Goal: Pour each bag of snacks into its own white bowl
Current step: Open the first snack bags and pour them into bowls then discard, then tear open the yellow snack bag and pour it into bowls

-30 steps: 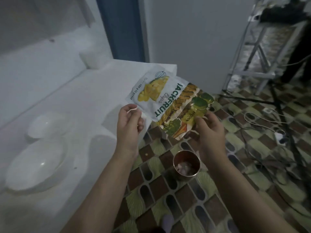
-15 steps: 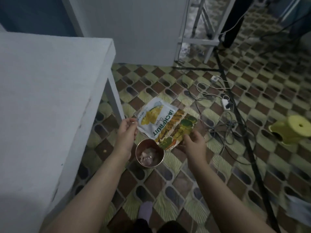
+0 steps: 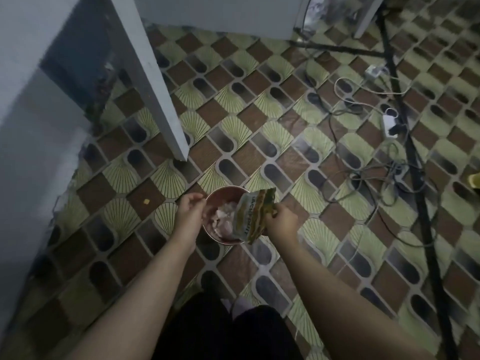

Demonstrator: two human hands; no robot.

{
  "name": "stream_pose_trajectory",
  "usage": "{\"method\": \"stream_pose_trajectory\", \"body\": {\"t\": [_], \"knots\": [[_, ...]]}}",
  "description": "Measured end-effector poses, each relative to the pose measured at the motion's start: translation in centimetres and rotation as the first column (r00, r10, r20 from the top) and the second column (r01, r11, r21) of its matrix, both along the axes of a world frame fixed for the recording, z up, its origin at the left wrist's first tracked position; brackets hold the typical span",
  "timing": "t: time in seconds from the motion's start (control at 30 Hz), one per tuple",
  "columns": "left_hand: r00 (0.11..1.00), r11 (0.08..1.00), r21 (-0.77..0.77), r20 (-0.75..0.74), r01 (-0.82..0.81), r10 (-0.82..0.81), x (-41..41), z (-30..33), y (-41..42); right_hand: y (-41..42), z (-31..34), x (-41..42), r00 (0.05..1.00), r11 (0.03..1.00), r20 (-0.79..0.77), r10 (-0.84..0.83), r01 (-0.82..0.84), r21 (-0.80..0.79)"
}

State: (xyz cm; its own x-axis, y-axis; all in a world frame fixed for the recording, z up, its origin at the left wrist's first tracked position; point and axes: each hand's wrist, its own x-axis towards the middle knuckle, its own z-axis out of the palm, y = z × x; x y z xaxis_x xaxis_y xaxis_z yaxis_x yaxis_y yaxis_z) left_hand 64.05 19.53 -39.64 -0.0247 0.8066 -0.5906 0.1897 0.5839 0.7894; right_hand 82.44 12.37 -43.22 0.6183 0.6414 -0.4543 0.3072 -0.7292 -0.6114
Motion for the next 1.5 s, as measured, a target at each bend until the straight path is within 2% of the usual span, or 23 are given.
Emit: {"method": "stream_pose_trajectory", "body": {"t": [0.07,0.13,0.2,0.27,0.4,0.6,0.7,0.83,0.93,1.03,1.1,1.27,1.5], "knots": [[1.000,1.000,-0.013,-0.025,0.002,-0.002,-0.2,-3.9,0.4,0.9,-5.1,-0.5,0.999,1.000,-0.026,0.022,-0.022,-0.013],[0.999,1.000,-0.026,-0.038,0.005,-0.006,-0.5,-7.1,0.5,1.6,-9.4,-1.2,0.991,0.990,-0.054,0.120,-0.124,-0.074],[0.999,0.999,-0.042,-0.030,0.024,-0.025,-0.6,-8.1,0.5,1.7,-10.8,-1.9,0.986,0.980,-0.056,0.156,-0.162,-0.113],[0.999,0.998,-0.039,-0.027,0.043,-0.044,-0.5,-7.5,0.4,1.7,-9.6,-2.7,0.991,0.992,-0.066,0.114,-0.118,-0.054],[0.996,0.996,0.012,0.025,0.084,-0.084,0.4,-1.2,0.5,1.8,-0.6,-3.3,0.988,0.985,-0.156,0.015,0.013,0.172],[0.985,0.984,0.154,0.135,0.088,-0.109,1.1,14.0,1.6,3.3,17.0,-2.9,0.972,0.874,-0.231,0.044,0.074,0.480],[0.979,0.955,0.283,0.157,0.084,-0.133,0.4,22.6,1.4,3.6,26.5,-3.6,0.938,0.793,-0.310,0.156,0.068,0.606],[0.986,0.889,0.458,0.153,-0.018,-0.059,-2.4,33.2,0.1,3.2,37.6,-6.0,0.893,0.657,-0.282,0.351,-0.021,0.753],[0.985,0.820,0.563,0.170,-0.101,0.005,-5.5,39.1,-2.0,2.2,43.5,-8.8,0.853,0.540,-0.195,0.483,-0.115,0.834],[0.979,0.766,0.615,0.177,-0.187,0.097,-8.5,42.6,-4.5,1.4,46.5,-11.7,0.803,0.452,-0.155,0.576,-0.154,0.879],[0.955,0.702,0.648,0.190,-0.296,0.228,-11.9,44.8,-7.6,0.5,48.3,-15.1,0.721,0.398,-0.143,0.678,-0.196,0.896],[0.872,0.549,0.707,0.202,-0.445,0.445,-20.3,48.2,-14.6,-2.1,50.4,-24.5,0.522,0.324,-0.164,0.837,-0.231,0.917],[0.623,0.262,0.713,0.304,-0.651,0.721,-32.4,50.2,-26.9,-9.4,53.1,-39.6,0.144,0.180,-0.142,0.979,-0.297,0.938]]}}
